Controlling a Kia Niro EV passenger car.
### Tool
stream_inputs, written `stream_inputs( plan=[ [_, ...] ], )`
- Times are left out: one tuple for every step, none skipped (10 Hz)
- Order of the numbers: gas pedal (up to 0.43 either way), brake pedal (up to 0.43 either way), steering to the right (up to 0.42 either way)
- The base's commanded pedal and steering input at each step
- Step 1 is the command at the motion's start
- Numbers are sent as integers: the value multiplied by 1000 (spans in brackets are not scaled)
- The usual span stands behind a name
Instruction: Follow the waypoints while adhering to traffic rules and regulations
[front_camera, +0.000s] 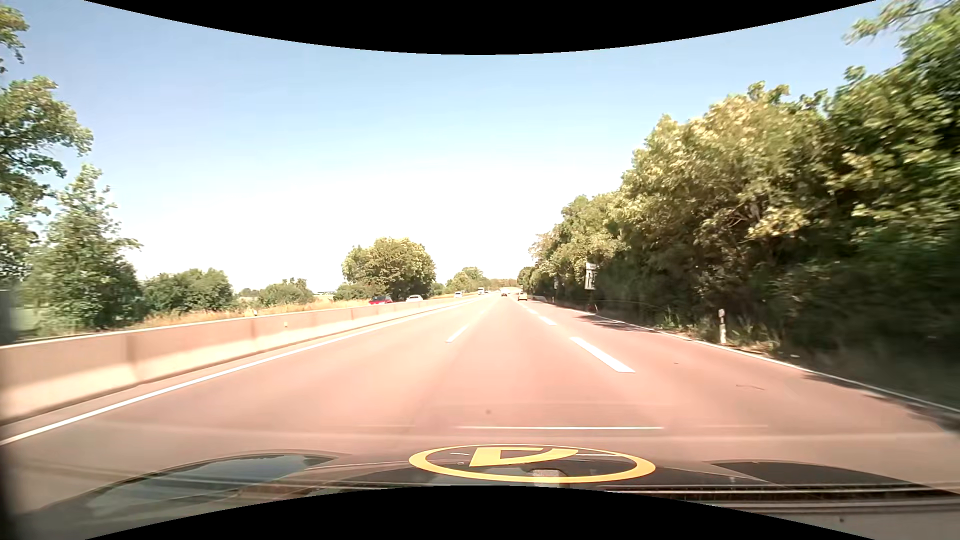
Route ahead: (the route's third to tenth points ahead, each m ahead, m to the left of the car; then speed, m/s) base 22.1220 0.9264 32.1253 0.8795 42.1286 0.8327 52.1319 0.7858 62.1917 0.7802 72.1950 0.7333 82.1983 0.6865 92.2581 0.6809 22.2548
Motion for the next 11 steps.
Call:
stream_inputs(
  plan=[
    [189, 0, -2],
    [189, 0, -2],
    [189, 0, -3],
    [189, 0, -2],
    [189, 0, -3],
    [189, 0, -3],
    [189, 0, -3],
    [189, 0, -3],
    [189, 0, -3],
    [189, 0, -3],
    [189, 0, -3]
  ],
)
